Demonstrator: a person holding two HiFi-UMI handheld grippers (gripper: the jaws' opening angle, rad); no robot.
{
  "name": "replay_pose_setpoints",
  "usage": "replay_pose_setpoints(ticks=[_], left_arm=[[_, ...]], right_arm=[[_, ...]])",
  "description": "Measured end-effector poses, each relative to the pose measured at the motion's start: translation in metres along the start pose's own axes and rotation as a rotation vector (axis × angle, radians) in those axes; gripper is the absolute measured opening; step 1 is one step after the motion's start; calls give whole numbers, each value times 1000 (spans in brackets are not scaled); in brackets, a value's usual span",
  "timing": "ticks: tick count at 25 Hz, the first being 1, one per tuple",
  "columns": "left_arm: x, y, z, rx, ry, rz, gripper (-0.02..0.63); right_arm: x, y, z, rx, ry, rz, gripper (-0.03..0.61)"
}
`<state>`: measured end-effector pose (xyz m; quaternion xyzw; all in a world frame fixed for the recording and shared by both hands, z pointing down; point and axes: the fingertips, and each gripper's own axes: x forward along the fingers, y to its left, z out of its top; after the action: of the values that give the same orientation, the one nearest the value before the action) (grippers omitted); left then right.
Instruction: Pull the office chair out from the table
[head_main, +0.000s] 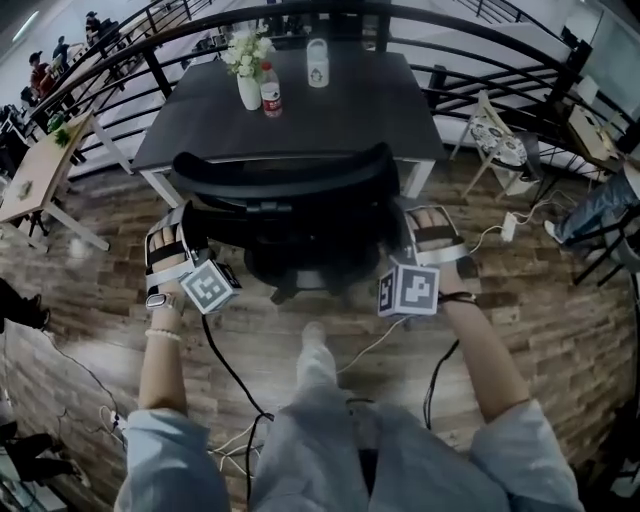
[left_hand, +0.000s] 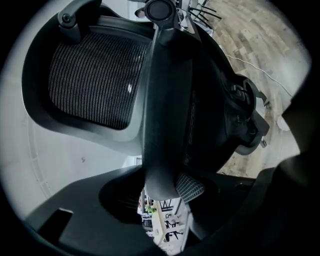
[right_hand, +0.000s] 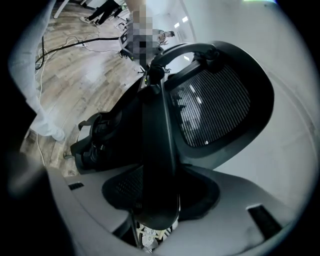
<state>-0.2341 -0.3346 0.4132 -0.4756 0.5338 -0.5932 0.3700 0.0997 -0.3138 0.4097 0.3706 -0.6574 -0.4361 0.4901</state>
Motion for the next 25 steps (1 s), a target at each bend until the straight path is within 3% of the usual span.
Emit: replay_pose_setpoints(ticks=[13, 25], left_arm=[[-109, -27, -9, -5, -44, -27, 204], [-168, -40, -51, -12, -82, -51, 204]], right_arm=[[-72, 30, -6, 39, 42, 44, 199], [-141, 62, 33, 37, 83, 31, 199]])
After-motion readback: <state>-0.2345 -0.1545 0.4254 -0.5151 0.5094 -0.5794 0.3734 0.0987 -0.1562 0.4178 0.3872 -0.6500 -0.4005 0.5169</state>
